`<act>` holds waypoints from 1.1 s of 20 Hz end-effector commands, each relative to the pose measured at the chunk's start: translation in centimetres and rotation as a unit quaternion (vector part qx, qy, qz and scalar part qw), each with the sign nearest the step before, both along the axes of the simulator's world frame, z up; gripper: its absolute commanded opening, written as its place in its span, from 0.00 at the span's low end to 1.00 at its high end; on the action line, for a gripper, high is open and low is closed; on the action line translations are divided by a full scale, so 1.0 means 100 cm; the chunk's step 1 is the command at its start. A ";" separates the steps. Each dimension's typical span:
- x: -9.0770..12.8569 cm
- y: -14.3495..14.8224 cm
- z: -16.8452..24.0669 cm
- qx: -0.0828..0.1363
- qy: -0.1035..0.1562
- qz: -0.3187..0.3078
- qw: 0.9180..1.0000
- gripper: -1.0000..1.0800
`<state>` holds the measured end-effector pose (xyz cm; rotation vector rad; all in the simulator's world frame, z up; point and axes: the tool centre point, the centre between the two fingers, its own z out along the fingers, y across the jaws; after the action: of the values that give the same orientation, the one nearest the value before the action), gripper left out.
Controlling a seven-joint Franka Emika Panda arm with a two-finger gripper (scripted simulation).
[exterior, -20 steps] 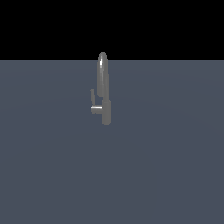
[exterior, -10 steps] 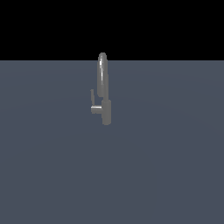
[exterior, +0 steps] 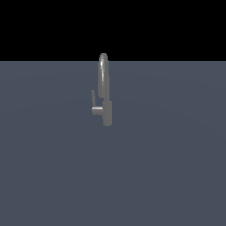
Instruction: Turn on the faucet by rotating a designated handle.
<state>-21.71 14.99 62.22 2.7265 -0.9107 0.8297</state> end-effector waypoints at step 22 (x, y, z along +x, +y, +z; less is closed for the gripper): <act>0.164 0.080 -0.146 -0.077 -0.082 -0.227 0.967 0.00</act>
<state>-6.65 23.14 49.37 2.2403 -1.3424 0.9911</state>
